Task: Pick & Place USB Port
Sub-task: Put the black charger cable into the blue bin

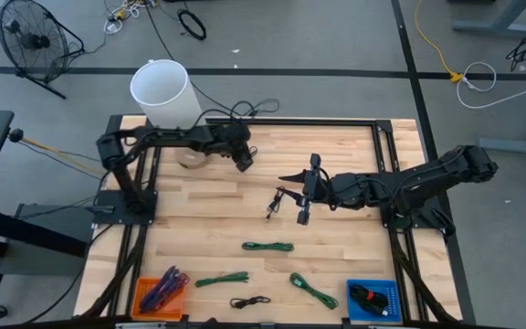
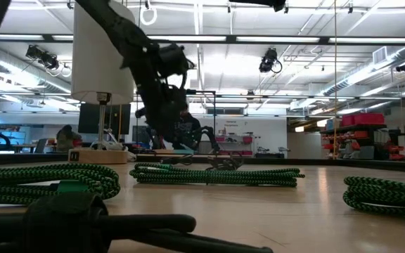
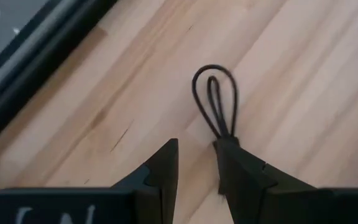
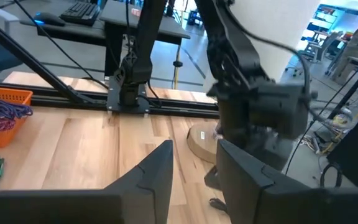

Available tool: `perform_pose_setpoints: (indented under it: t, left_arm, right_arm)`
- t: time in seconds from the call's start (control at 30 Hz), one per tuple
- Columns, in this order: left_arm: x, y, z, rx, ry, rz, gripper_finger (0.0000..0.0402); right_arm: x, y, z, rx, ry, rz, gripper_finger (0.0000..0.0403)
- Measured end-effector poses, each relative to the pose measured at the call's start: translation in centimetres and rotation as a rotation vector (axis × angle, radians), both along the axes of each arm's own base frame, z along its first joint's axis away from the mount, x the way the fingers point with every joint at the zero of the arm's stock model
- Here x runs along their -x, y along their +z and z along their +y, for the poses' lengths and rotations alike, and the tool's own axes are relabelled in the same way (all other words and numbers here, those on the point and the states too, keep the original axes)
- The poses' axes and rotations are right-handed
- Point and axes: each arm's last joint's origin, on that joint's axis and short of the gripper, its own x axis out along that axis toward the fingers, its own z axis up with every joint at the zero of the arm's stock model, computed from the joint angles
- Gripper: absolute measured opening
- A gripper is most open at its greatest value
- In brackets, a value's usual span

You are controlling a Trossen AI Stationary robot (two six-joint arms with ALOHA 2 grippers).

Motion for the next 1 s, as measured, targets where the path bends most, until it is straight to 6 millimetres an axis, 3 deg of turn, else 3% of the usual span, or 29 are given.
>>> perform_pose_setpoints:
  t: [0.27,0.5,1.0]
  left_arm:
    - [-0.6,-2.8,0.6,0.039,0.014,0.032,0.0115]
    - [-1.2,-2.7,0.7,0.072,-0.003,-0.051,0.0115]
    - [-1.6,-3.0,0.0,0.116,-0.029,-0.054,0.0115]
  right_arm:
    - [0.0,0.0,0.0,-0.008,0.0,-0.003,0.0125]
    - [0.0,0.0,0.0,-0.007,-0.001,-0.003,0.0125]
    - [0.0,0.0,0.0,-0.007,-0.001,-0.003,0.0125]
